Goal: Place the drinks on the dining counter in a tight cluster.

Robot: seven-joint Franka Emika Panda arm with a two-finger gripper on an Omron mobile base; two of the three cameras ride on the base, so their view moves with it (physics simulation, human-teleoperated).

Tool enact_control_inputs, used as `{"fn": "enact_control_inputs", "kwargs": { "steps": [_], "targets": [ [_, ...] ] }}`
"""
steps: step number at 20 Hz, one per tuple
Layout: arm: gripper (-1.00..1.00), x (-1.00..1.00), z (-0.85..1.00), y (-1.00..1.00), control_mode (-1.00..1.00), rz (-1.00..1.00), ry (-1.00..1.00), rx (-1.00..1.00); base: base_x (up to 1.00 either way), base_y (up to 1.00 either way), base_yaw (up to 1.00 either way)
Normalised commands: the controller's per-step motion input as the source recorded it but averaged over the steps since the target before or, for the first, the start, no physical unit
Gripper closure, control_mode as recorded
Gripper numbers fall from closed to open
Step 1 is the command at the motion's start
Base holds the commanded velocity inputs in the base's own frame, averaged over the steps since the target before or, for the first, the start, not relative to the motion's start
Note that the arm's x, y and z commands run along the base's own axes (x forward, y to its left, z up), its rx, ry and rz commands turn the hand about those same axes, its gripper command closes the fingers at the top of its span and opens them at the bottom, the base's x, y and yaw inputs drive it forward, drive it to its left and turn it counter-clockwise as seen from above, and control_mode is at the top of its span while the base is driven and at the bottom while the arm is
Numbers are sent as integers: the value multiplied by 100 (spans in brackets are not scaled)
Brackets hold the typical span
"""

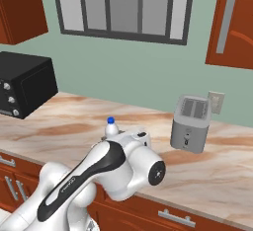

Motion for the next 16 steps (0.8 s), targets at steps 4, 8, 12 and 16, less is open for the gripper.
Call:
{"fn": "enact_control_inputs", "kwargs": {
  "steps": [4, 8, 12, 16],
  "targets": [
    [100, 0, 0, 0, -100, 0, 0, 0, 0, 0, 0],
    [100, -5, 0, 0, 100, 0, 0, 0, -17, 0, 0],
    [100, 0, 0, 0, 100, 0, 0, 0, -55, -1, 0],
    [100, 0, 0, 0, 100, 0, 0, 0, -66, -6, 0]
  ]
}}
